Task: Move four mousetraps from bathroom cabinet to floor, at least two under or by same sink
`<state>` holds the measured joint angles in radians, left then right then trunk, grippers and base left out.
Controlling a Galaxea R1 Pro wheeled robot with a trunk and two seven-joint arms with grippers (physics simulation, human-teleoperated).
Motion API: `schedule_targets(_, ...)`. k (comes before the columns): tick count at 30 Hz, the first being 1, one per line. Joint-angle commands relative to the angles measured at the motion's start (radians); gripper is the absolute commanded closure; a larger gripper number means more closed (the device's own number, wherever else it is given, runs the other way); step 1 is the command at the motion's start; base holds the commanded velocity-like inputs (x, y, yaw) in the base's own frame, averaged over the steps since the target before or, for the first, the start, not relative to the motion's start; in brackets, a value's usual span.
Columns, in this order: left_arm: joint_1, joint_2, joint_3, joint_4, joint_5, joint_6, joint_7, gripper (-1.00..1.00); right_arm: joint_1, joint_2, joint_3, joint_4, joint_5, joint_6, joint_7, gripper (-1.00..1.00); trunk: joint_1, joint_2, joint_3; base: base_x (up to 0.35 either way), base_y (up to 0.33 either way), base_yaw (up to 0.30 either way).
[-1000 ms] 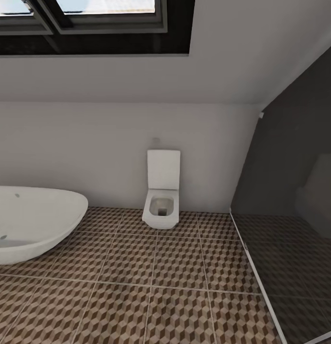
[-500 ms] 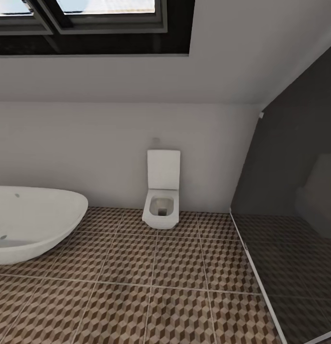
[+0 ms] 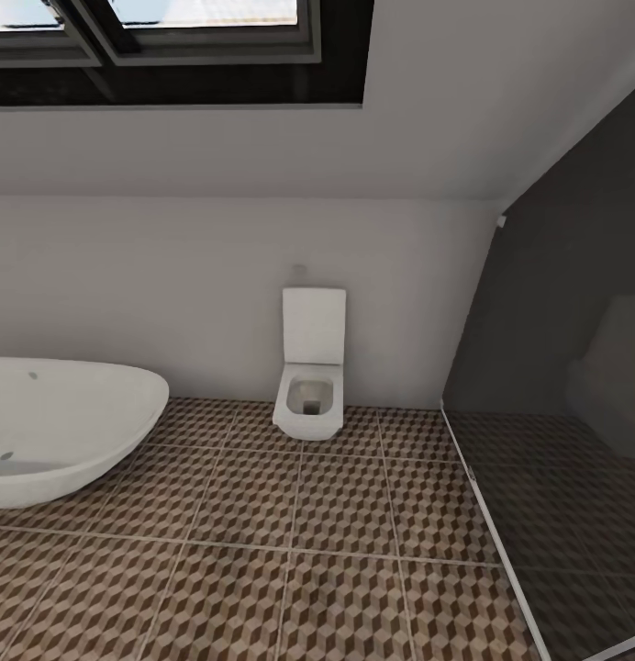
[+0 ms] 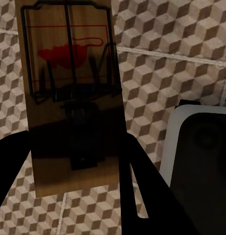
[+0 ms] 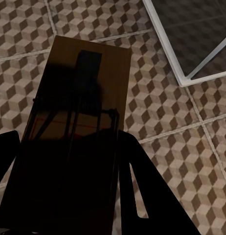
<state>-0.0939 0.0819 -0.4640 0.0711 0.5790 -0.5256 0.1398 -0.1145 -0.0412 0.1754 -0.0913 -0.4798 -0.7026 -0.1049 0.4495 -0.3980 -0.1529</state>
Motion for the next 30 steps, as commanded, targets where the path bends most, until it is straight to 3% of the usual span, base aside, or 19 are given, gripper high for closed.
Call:
schedule_targets(1,-0.001,-0.001,-0.007,0.003,-0.002,-0.003,0.006,1.0,-0.001,0.0,0.009,0.0,-0.002,-0.001,-0.009,1.0,0.001,-0.002,-0.002,0.0,0.0,0.0)
schedule_targets(30,-0.001,-0.001,-0.007,0.003,-0.002,-0.003,0.006,1.0,-0.001,0.0,0.009,0.0,-0.002,-0.001,-0.009,1.0,0.001,-0.002,-0.002,0.0,0.0,0.0)
